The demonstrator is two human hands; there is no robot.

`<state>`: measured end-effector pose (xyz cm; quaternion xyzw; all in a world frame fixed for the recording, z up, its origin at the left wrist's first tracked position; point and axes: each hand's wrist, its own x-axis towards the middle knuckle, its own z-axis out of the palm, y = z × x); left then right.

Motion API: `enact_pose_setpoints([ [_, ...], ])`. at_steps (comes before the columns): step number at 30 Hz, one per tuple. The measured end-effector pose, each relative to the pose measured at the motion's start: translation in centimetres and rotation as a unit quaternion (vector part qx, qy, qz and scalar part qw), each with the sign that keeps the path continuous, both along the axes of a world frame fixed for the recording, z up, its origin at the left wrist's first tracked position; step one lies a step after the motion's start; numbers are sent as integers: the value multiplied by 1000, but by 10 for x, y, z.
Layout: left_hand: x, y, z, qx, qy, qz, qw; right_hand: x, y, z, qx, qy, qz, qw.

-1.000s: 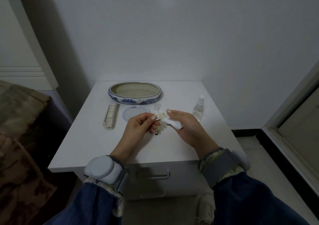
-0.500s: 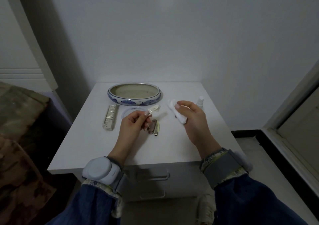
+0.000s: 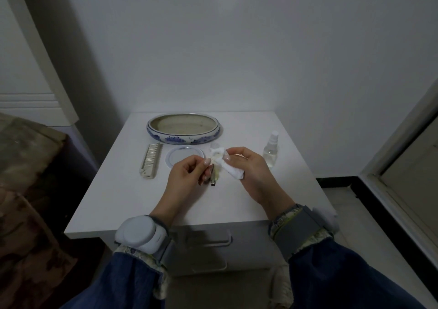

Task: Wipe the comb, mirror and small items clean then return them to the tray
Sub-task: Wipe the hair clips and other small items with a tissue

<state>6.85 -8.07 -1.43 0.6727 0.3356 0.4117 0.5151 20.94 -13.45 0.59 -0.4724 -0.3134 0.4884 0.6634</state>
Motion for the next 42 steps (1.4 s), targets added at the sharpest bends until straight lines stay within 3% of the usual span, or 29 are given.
enact_pose_setpoints([
  [5, 1, -1, -2, -12, 6, 7, 1000, 12, 3, 6, 44, 161, -35, 985],
  [9, 2, 0, 5, -35, -55, -1, 998, 18, 7, -3, 13, 120, -101, 988],
  [12, 2, 1, 5, -35, -64, -16, 997, 10, 9, -11, -47, 66, -57, 995],
  [17, 3, 1, 0, -15, -18, -17, 1000, 1, 10, -12, -50, 118, 54, 990],
  [26, 3, 1, 3, -8, -18, -23, 1000, 4, 6, -7, -8, 197, 3, 980],
  [30, 2, 1, 5, -6, -26, -8, 1000, 7, 10, -9, 30, 184, -55, 981],
  [32, 1, 1, 5, -10, -30, 7, 999, 9, 8, -6, 47, 129, -101, 985],
  [36, 1, 2, 2, -8, -21, 15, 1000, 2, -4, 4, 79, -112, -134, 981],
  [39, 2, 0, -1, -2, -15, 13, 1000, -8, -5, 1, 109, -269, -84, 953],
  [42, 1, 0, 0, -1, -8, 4, 1000, -10, -3, -8, 119, -372, -113, 914],
])
